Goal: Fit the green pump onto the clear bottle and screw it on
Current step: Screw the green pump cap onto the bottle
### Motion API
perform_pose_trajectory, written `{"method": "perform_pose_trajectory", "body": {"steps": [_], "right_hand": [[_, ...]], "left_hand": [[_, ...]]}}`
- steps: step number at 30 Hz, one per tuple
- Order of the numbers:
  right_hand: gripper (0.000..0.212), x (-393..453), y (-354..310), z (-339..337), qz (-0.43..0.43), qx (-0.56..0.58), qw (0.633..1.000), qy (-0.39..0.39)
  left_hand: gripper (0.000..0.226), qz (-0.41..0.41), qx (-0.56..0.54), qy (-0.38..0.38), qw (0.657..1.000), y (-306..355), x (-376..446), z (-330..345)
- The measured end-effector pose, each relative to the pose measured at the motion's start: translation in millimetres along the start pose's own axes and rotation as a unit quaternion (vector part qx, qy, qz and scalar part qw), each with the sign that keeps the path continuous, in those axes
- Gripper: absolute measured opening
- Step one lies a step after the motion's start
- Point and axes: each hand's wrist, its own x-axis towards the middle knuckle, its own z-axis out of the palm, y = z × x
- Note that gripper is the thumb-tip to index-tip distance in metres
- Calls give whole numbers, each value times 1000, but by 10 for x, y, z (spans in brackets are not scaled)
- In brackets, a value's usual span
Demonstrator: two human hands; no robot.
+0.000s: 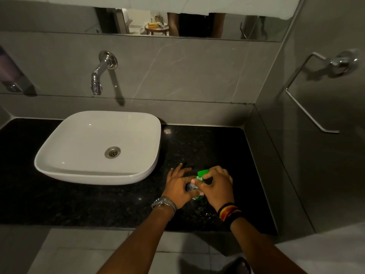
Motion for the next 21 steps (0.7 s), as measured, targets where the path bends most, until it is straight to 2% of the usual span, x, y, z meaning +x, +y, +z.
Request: {"method": "perform_pose_trajectory", "body": {"steps": [3, 8, 12, 16, 21], "right_hand": [[21, 9, -26, 10, -39, 10, 999, -22], [28, 52, 41, -124, -73, 30, 989, -128], [31, 92, 46, -177, -85, -12, 984, -153], [32, 49, 48, -123, -70, -56, 991, -104], [40, -29, -6, 48, -11, -111, 994, 12]], "left_hand": [[53, 3, 1, -3, 1000, -24, -4, -2], [63, 10, 3, -13, 1000, -18, 11, -14], [67, 2, 1, -22, 1000, 1, 7, -30], [71, -1, 4, -29, 1000, 29, -2, -50], [53, -13, 3, -31, 999, 43, -9, -57]]}}
